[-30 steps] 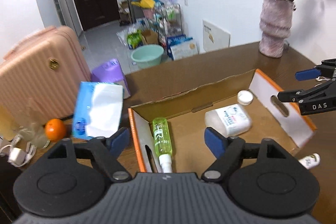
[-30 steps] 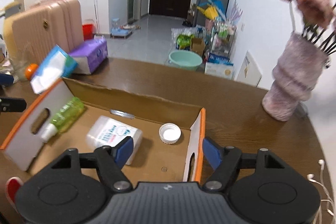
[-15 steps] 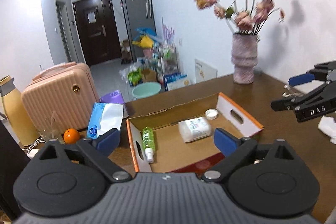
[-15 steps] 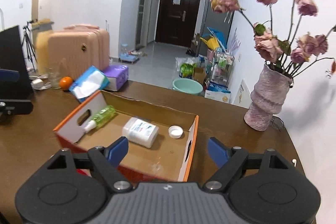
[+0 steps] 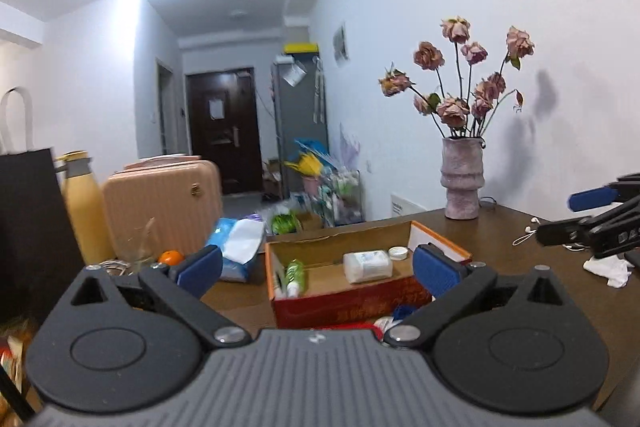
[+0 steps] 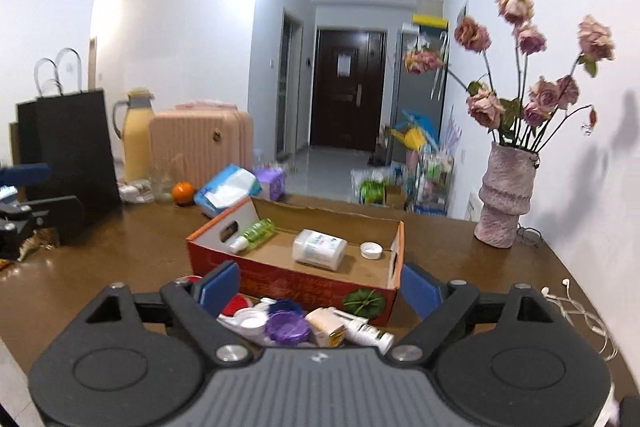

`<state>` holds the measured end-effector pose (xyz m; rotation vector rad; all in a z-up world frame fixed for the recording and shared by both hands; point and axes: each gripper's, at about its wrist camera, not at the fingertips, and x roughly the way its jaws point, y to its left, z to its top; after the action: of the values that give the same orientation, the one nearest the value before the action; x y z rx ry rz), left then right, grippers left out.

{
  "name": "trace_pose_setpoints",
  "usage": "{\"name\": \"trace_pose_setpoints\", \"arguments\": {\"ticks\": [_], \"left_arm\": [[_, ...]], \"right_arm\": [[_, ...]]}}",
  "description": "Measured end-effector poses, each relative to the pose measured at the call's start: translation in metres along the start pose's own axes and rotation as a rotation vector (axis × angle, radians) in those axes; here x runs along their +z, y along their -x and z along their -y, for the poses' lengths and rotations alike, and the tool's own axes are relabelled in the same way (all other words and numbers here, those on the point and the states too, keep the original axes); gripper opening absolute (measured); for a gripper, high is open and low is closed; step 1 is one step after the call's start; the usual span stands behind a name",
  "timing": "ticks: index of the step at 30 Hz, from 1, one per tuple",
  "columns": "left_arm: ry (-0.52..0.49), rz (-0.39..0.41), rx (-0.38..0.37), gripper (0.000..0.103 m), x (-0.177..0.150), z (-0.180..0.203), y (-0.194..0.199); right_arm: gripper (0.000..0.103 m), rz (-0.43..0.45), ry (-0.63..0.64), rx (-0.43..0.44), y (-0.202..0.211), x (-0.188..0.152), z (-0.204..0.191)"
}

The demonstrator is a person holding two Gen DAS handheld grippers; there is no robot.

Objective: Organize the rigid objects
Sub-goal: 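Withdraw both tools from the box back toward the remaining items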

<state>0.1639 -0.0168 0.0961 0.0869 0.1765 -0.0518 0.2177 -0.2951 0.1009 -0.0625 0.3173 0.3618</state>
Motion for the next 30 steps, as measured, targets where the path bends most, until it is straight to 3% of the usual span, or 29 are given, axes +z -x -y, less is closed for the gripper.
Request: {"name": "trace_pose_setpoints", "arguments": {"ticks": [3, 8, 11, 15, 23, 24, 26, 30], "left_arm": [[0.047, -0.011, 0.056, 0.103, -0.035, -0.001, 0.021], [0.102, -0.064, 0.118, 0.103, -0.078, -0.001, 0.049], [0.131, -0.108, 0.080, 0.103, -0.089, -0.002, 0.051], [0.097, -0.119, 0.055, 0.103, -0.092, 0.004, 0.047], [0.080, -0.192, -0.047, 0.102, -0.097, 0.022, 0.001], [0.071, -0.197, -0.058, 0.100, -0.096, 0.026, -0.007], [0.052, -0.196, -0.078, 0.085, -0.094, 0.032, -0.026], [0.040, -0.240, -0.128, 0.074, -0.088, 0.042, -0.076]], "right_arm": [[0.090, 0.025, -0.049, 0.011, 0.020, -0.034, -0.015], [0.090, 0.069, 0.016, -0.005, 0.049, -0.078, -0.050], [0.090, 0.054, -0.023, -0.001, 0.055, -0.095, -0.059], [0.089, -0.046, -0.074, 0.020, 0.046, -0.110, -0.058], [0.087, -0.097, -0.118, -0.041, 0.022, -0.111, -0.034], [0.087, -0.105, -0.116, -0.045, 0.016, -0.110, -0.031], [0.085, -0.118, -0.121, -0.046, 0.004, -0.109, -0.025], [0.082, -0.138, -0.148, -0.066, -0.020, -0.103, -0.007]]}}
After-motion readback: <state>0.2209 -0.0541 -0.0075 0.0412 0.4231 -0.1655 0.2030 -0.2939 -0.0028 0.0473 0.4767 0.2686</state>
